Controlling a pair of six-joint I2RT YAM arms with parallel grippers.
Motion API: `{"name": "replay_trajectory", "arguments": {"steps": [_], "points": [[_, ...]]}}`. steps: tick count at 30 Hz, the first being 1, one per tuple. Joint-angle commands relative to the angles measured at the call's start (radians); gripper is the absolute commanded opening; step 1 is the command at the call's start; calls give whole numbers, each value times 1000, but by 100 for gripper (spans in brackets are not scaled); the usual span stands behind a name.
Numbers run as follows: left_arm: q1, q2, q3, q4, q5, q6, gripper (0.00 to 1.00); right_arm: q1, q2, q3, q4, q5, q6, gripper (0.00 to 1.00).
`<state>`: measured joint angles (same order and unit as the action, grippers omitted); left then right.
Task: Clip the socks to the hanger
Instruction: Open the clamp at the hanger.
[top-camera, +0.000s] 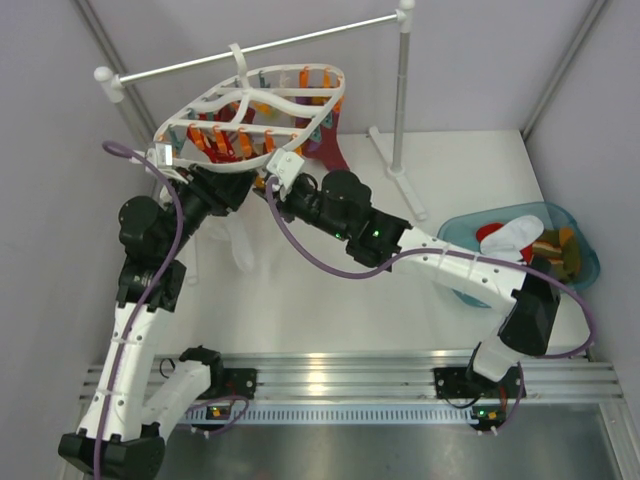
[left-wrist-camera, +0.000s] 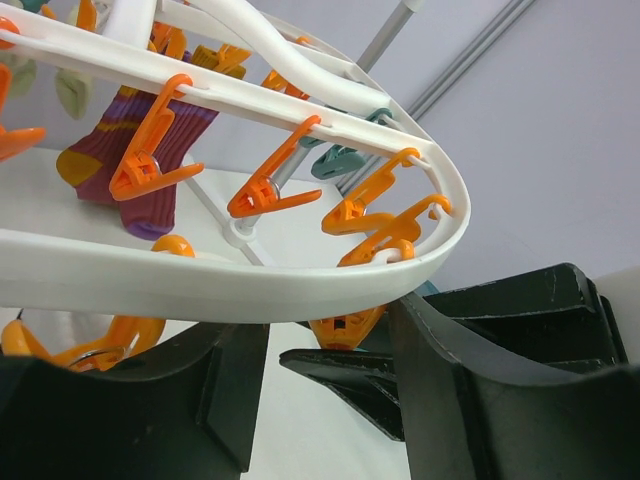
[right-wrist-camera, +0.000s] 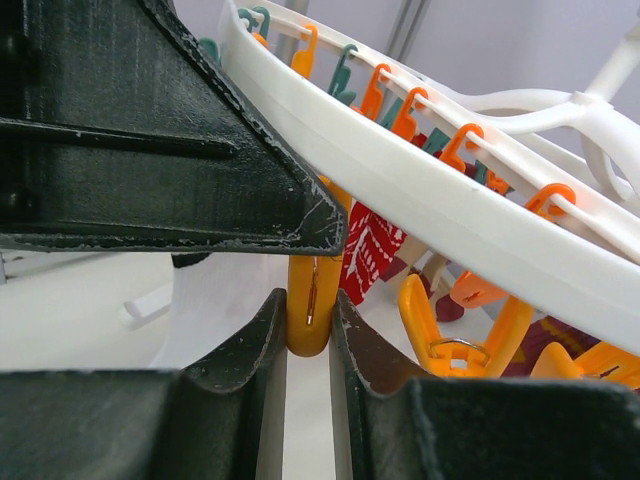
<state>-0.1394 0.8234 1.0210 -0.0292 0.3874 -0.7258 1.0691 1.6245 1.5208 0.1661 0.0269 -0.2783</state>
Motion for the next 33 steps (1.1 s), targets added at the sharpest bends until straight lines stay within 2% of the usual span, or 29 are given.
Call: {"name": "replay_trajectory", "arguments": {"steps": [1, 10, 14, 15, 18, 19, 21, 22, 26, 27, 30, 33], "points": [[1, 13, 25, 38, -70, 9, 55, 57, 2, 48, -8, -8, -42, 0], [1, 14, 8, 77, -61, -37, 52, 66, 6, 52, -19, -16, -47, 0], [1, 16, 8, 89, -67, -53, 38, 66, 5, 47, -25, -19, -47, 0], [1, 14, 5, 92, -67, -55, 31, 66, 3, 47, -27, -21, -45, 0], [0, 13, -2, 91, -64, -63, 18, 66, 2, 48, -40, -21, -44, 2], [1, 14, -4, 88, -64, -61, 15, 65, 2, 49, -45, -22, -42, 15], [1, 13, -7, 84, -61, -60, 9, 65, -3, 49, -63, -22, -41, 25], [1, 11, -6, 80, -59, -58, 7, 61, -8, 45, -71, -22, -39, 33], [1, 6, -7, 61, -64, -41, 0, 54, -37, 21, -103, -22, -33, 52], [1, 3, -7, 60, -65, -40, 0, 51, -46, 7, -123, -24, -32, 59], [1, 0, -7, 49, -68, -31, 0, 34, -93, -16, -163, -61, -10, 69], [1, 2, -2, 38, -70, -20, 0, 3, -161, -79, -247, -126, 10, 83]]}}
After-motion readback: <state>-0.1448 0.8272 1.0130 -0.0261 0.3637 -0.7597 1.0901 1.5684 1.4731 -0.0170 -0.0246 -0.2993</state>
